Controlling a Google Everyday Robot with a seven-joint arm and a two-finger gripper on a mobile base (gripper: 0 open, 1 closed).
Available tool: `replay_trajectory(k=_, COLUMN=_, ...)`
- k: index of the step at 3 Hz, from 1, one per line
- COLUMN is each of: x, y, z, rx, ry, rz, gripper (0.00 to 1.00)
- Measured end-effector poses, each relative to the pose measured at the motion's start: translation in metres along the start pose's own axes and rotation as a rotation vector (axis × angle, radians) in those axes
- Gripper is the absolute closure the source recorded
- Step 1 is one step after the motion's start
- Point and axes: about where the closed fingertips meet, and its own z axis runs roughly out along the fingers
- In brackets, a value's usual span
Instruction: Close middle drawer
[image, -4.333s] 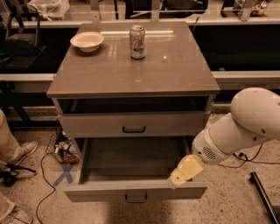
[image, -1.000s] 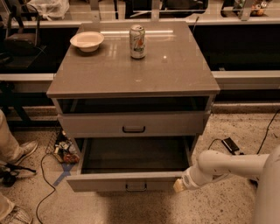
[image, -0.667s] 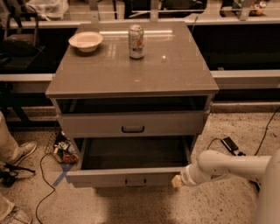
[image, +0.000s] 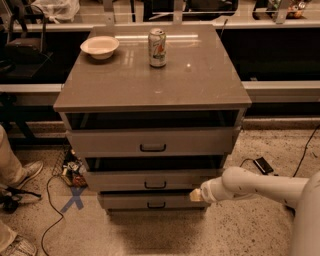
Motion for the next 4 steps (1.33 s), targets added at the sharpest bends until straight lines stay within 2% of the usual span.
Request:
replay_trajectory(k=1, x=-0.051, y=-0.001, z=0.022, rx=-0.043, ry=-0.079, rz=0.006, gripper=1.0)
replay_trajectory(k=2, x=-0.092, y=-0.001, z=0.038, rx=-0.082, ry=-0.142, rz=0.012, gripper=1.0)
replay_trajectory(k=4, x=-0.085, y=0.0, z=0.036, rx=-0.082, ry=-0.142, rz=0.012, gripper=1.0)
